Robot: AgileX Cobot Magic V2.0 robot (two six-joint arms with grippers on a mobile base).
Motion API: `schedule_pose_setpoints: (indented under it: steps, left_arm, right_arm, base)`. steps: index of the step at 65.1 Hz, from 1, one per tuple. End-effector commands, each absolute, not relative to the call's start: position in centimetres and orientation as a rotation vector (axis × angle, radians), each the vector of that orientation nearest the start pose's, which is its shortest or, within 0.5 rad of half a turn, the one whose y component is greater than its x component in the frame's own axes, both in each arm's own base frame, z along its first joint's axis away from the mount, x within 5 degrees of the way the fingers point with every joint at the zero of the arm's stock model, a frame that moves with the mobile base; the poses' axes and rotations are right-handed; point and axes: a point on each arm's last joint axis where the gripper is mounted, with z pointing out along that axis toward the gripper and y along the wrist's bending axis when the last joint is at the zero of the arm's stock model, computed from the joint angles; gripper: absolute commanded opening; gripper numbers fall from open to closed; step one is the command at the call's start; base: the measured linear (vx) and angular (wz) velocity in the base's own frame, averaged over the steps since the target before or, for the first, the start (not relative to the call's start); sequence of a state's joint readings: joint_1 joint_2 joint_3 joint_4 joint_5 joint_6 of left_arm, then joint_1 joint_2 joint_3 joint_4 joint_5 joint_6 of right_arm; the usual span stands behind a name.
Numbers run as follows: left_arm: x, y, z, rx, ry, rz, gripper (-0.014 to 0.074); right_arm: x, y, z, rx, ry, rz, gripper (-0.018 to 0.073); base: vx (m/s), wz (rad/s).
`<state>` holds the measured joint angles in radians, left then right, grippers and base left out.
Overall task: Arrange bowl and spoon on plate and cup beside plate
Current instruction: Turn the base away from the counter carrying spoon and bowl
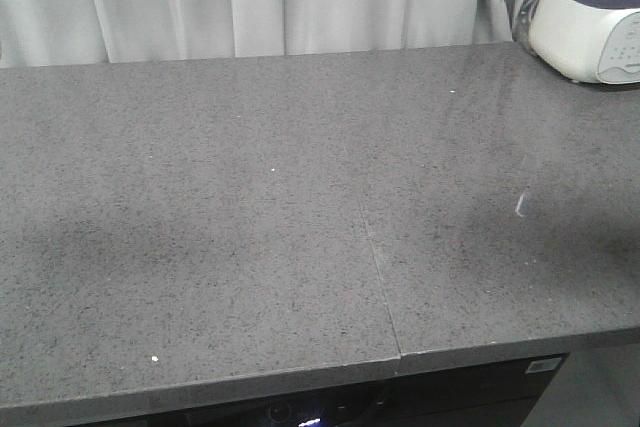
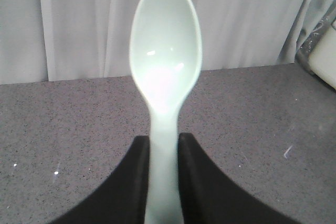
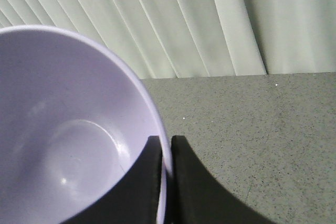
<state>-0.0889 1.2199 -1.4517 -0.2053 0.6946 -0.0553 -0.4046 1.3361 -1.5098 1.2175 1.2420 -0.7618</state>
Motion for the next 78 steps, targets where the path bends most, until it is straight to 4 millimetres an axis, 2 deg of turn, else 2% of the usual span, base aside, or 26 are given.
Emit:
schedule_pose_setpoints:
  steps: [1, 78]
  left_arm:
    - [24.39, -3.42, 48.92, -0.042, 1.827, -0.351, -0.0006]
    - [24.39, -3.42, 48.92, -0.042, 1.827, -0.351, -0.0006]
  right_arm:
    - [24.58, -1.66, 49.21, -0.305, 1.760, 0.848, -0.0005]
    - [24.58, -1.66, 49.21, -0.305, 1.760, 0.848, -0.0005]
  base:
    - [0.00, -0.12]
    - [-0.03, -0.22]
